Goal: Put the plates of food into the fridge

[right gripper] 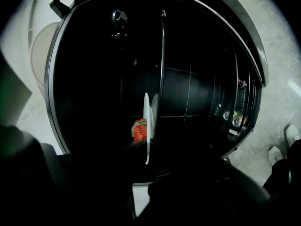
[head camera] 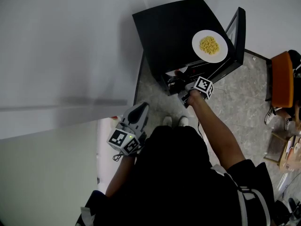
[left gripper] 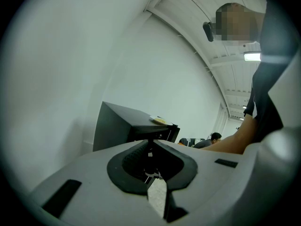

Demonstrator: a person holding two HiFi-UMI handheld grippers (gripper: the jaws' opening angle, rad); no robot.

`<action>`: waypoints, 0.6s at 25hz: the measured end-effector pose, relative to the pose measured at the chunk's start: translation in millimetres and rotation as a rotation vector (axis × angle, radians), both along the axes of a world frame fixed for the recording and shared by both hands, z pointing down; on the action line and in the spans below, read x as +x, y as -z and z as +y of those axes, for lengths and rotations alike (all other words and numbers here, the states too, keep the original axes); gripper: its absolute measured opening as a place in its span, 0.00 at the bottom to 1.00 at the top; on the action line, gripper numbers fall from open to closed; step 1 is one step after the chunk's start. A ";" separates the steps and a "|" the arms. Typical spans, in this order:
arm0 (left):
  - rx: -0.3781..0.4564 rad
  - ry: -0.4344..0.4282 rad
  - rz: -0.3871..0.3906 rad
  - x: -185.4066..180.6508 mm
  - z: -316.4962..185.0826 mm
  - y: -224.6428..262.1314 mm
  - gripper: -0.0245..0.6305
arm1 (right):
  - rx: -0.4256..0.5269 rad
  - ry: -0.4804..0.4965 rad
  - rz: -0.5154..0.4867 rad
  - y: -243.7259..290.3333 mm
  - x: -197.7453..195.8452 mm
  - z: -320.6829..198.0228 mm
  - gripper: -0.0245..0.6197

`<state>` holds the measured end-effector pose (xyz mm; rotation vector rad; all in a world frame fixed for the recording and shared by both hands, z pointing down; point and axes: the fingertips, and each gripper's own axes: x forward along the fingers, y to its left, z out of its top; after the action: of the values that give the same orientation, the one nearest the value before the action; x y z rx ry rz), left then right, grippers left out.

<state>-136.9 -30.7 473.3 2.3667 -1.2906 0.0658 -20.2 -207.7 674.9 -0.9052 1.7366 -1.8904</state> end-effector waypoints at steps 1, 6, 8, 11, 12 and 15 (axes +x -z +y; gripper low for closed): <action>0.000 0.001 0.000 -0.1 0.3 0.5 0.08 | -0.001 -0.002 -0.001 0.3 -0.4 -0.3 0.09; -0.005 0.005 0.004 -1.5 -0.2 -0.3 0.08 | 0.016 0.001 -0.002 2.5 -3.6 -1.7 0.09; -0.003 0.004 0.008 -1.2 -1.5 -0.2 0.08 | 0.042 0.004 -0.006 4.5 -3.8 -1.7 0.10; 0.007 -0.005 0.013 0.6 -2.3 3.5 0.07 | 0.055 -0.023 -0.022 7.2 2.9 1.3 0.18; 0.011 -0.010 0.015 1.3 -2.2 5.0 0.07 | 0.057 -0.032 -0.023 7.9 6.2 3.4 0.21; 0.017 -0.022 0.027 3.6 -2.7 7.4 0.07 | 0.053 -0.043 -0.021 8.1 15.3 11.6 0.21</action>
<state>-133.3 -33.4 465.9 2.3873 -1.2577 0.0292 -5.0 -196.1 666.8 -0.8923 1.7329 -1.8116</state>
